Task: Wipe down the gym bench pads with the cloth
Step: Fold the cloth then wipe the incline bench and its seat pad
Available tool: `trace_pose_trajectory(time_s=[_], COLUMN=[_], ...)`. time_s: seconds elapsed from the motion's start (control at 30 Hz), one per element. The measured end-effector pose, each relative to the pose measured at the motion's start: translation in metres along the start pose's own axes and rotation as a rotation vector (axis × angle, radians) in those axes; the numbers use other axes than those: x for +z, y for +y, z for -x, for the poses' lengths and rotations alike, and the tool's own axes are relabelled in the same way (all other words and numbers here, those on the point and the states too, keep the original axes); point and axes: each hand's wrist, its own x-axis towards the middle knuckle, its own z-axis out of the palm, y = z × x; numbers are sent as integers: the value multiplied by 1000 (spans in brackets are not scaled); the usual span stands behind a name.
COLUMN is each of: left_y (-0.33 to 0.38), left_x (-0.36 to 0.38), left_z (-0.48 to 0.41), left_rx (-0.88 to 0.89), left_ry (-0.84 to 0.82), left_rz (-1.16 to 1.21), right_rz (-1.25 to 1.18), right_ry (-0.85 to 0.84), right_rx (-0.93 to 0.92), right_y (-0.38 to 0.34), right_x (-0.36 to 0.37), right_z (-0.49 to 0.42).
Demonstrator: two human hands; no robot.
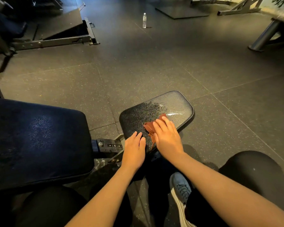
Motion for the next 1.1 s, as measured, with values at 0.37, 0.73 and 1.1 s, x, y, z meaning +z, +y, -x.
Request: trace_pose_trajectory(time_s=[0.37,0.73,1.1], left_y=[6,34,47], left_x=[9,10,26], left_z=[8,2,-16], left_rx=[62,-53,53], left_ry=[11,25,32], left_rz=[109,176,75], right_rz=[-24,-41,-220], right_ry=[-40,-16,19], right_rx=[110,9,332], right_y=[17,11,19], right_x=[-27,-21,-27], right_z=[13,38,31])
